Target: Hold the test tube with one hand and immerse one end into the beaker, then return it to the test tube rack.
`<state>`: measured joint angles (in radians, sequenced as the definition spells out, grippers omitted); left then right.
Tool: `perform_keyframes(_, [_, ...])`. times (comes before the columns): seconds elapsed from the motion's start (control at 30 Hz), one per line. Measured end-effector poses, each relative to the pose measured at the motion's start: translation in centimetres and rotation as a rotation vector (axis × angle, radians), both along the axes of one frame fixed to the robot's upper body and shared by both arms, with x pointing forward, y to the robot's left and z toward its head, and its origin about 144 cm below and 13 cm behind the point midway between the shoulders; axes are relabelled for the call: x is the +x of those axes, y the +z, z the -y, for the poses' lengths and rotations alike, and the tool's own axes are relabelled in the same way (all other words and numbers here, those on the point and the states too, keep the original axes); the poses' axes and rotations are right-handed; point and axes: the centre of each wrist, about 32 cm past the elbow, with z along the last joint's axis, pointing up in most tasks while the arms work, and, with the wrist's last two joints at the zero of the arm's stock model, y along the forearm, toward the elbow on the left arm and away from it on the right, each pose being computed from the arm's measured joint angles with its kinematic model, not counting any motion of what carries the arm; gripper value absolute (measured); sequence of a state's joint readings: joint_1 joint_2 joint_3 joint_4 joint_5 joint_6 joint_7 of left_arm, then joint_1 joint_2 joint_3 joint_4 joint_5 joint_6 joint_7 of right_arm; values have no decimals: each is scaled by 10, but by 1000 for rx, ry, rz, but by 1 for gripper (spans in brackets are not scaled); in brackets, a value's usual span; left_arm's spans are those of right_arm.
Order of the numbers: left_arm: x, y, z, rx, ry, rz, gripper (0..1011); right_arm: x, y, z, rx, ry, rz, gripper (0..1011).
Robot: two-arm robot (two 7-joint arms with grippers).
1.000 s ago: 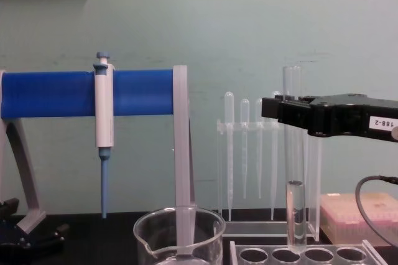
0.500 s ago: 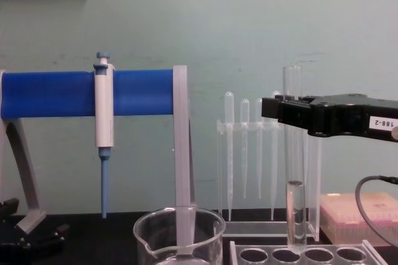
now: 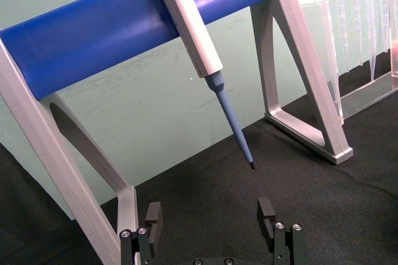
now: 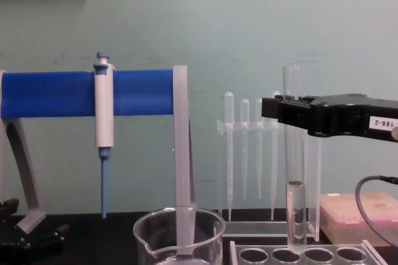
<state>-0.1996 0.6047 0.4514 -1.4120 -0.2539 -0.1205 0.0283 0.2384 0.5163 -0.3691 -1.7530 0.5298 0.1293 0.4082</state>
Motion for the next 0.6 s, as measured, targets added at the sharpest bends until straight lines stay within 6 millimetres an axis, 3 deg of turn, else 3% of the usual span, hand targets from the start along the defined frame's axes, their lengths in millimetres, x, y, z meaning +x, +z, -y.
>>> perform_keyframes(0.6, [0,0,0,0,0,0,1000,0,0,0,0,0,0,224])
